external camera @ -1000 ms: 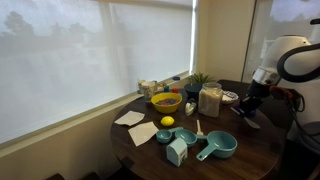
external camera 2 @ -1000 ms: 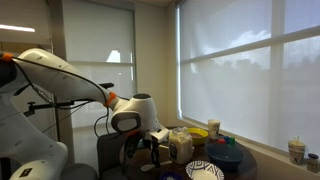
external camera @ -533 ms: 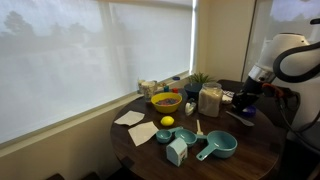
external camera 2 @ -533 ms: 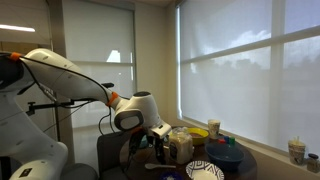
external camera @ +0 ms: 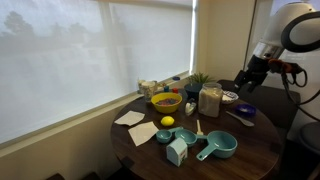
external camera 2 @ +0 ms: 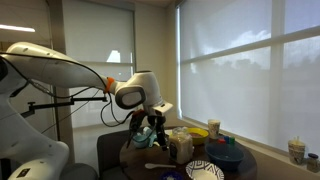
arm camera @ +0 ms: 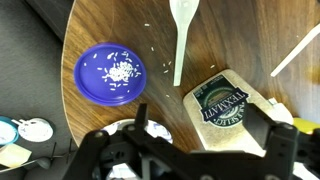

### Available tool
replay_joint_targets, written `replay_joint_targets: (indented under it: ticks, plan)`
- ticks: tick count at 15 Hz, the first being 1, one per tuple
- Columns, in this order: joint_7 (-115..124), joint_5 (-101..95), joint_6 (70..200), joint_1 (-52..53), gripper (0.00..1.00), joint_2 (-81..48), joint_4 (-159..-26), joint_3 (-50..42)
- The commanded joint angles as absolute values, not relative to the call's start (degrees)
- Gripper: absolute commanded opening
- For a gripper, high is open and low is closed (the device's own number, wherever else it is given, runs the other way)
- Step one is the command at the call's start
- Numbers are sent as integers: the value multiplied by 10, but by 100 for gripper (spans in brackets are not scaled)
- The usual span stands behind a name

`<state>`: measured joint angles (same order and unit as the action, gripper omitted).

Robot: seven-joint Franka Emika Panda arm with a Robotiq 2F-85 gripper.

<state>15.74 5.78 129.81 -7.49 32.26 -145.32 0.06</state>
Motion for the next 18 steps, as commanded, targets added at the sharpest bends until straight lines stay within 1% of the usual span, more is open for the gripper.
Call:
replay_joint_targets:
  ticks: [1, 5, 9, 15, 18]
  plan:
    - [156, 20, 1202, -90, 100, 357, -1402, 0]
    - [154, -14, 1136, -102, 100, 378, -1355, -2]
    - [173, -57, 1106, -125, 100, 396, -1330, 3]
    - [173, -79, 1106, -139, 100, 416, -1327, -5]
    - [163, -68, 1118, -129, 100, 405, -1330, -11]
